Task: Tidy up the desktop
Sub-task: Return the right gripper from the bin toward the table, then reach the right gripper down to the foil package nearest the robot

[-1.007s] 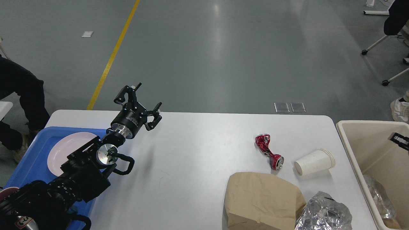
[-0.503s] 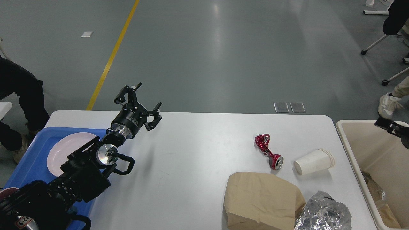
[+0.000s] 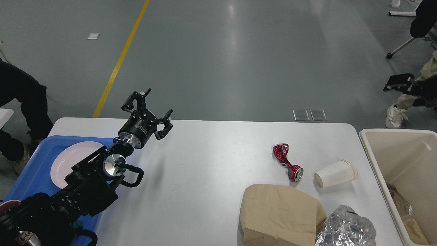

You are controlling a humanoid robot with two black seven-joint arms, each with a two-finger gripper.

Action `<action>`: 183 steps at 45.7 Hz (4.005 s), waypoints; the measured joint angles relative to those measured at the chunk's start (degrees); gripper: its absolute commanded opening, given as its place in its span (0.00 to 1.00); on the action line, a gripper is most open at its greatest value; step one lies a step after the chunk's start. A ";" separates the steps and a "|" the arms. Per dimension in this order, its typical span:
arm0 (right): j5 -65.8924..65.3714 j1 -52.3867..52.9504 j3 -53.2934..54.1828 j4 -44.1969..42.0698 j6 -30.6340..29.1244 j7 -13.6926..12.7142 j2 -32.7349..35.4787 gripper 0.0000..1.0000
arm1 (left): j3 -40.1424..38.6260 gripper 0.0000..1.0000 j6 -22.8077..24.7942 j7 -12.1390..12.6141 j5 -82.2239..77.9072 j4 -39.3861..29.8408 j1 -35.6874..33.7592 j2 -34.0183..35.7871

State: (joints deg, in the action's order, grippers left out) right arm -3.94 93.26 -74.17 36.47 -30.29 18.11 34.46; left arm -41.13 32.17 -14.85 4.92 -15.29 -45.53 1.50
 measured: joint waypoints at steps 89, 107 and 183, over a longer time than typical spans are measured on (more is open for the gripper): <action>-11.19 -13.25 -1.08 14.34 -6.83 0.04 -7.83 1.00 | 0.00 0.97 0.00 0.00 0.00 0.00 0.00 0.00; -11.13 -12.76 -2.63 18.59 -7.17 0.00 -3.85 1.00 | 0.00 0.97 0.00 0.00 0.00 0.00 0.00 0.00; -8.94 -21.98 4.80 19.08 0.40 0.64 -1.44 0.00 | 0.00 0.97 0.00 -0.01 0.00 0.00 0.00 0.00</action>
State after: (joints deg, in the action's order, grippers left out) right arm -12.87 71.28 -69.37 55.55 -29.88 18.75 33.02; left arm -41.13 32.17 -14.85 4.92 -15.29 -45.53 1.49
